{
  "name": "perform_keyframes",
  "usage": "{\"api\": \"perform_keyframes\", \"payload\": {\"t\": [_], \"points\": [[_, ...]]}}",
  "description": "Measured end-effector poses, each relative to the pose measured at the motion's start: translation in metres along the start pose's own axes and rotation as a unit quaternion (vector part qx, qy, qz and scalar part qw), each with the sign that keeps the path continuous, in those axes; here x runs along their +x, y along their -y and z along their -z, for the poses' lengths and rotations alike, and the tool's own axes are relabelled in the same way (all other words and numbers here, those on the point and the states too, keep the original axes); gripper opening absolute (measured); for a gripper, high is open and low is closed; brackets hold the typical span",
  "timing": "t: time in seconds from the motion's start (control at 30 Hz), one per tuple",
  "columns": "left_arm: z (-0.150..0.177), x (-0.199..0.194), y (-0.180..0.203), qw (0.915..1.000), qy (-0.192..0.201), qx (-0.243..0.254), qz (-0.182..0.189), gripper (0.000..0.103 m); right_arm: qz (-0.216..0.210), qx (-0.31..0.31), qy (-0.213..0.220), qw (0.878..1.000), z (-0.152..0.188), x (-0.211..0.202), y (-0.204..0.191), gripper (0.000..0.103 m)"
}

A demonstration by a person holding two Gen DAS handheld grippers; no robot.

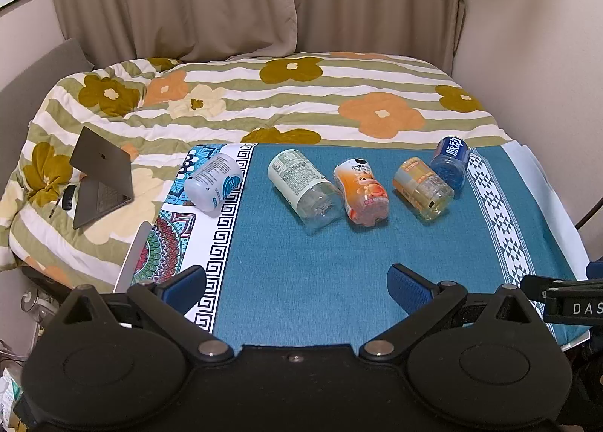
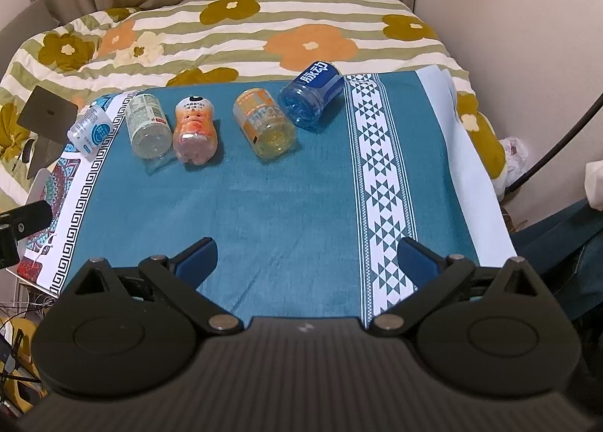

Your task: Flip cup upright

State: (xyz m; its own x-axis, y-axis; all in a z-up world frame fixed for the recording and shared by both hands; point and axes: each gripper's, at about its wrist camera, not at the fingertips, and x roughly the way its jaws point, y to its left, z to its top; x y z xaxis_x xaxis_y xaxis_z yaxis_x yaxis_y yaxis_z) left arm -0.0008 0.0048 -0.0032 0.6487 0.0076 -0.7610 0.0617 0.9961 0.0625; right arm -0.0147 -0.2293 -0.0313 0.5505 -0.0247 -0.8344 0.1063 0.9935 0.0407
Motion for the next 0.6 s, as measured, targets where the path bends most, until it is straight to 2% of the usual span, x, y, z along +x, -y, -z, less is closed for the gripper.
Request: {"api": "perform_keyframes", "payload": {"t": [0.6], "points": [[0.0, -0.0045, -0.0012, 1.0, 0.0, -0.003, -0.001, 0.103, 0.002, 0.0, 0.0, 1.0, -0.0002, 0.0004, 0.0006, 0.103]]}}
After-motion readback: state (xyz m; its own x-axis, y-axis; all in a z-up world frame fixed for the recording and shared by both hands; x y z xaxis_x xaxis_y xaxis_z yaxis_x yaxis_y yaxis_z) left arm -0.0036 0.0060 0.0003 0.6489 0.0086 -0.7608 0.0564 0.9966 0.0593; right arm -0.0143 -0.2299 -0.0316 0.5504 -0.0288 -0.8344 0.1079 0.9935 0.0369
